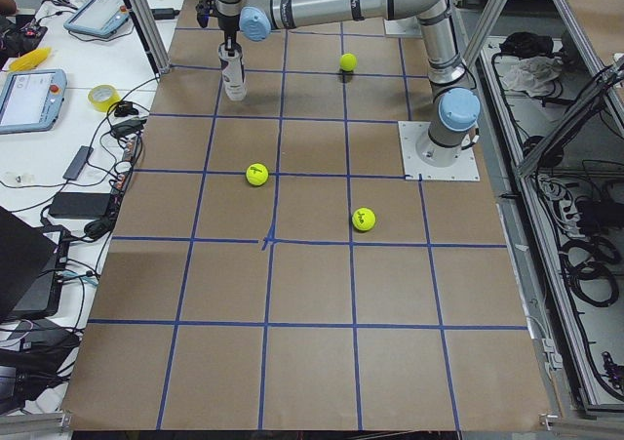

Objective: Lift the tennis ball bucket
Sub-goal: 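Lower the upright can onto the table with the left gripper, then open the left gripper and raise it away from the standing can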

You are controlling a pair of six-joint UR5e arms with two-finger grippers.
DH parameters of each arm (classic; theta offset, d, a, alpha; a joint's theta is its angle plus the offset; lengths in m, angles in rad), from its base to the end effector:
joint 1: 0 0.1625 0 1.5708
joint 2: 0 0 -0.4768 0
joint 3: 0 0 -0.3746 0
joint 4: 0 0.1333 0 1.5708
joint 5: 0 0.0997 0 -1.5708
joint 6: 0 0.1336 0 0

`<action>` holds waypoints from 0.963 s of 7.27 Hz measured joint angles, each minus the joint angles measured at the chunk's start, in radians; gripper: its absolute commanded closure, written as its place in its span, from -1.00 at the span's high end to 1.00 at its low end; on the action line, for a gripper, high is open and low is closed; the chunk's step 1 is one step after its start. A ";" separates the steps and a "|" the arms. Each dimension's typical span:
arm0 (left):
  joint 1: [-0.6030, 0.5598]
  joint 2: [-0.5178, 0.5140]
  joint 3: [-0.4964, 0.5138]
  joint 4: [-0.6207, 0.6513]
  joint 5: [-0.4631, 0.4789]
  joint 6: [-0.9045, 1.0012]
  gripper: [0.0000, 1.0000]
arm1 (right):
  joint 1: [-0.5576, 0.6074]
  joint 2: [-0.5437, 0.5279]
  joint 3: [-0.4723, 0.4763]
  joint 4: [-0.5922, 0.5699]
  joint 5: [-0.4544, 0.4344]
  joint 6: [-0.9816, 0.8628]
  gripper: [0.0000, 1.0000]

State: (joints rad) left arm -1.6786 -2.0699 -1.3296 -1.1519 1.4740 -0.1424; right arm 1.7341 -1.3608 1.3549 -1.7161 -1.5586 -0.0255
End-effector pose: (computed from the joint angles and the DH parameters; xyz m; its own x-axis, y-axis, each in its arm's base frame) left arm -0.2218 -0.6903 0.3703 -0.9929 -0.0180 0.1172 -0.0351 0.9888 -0.1451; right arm 0.2295 -0.5628 0.5140 -0.9819 -0.1892 -0.0082 -0.1858 0.9709 -0.1509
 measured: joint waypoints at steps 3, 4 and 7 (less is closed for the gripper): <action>-0.018 0.000 -0.035 0.011 0.001 0.006 -0.26 | -0.003 0.000 0.003 -0.001 -0.006 -0.001 1.00; -0.021 -0.002 -0.036 0.004 0.001 0.006 0.28 | -0.005 0.000 0.003 0.000 -0.005 -0.001 1.00; -0.024 0.005 -0.028 -0.060 -0.004 0.005 1.00 | -0.011 0.001 0.004 0.001 -0.004 -0.001 1.00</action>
State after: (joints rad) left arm -1.7025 -2.0651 -1.3573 -1.2118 1.4705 -0.1369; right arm 1.7231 -1.3602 1.3591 -1.7156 -1.5629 -0.0261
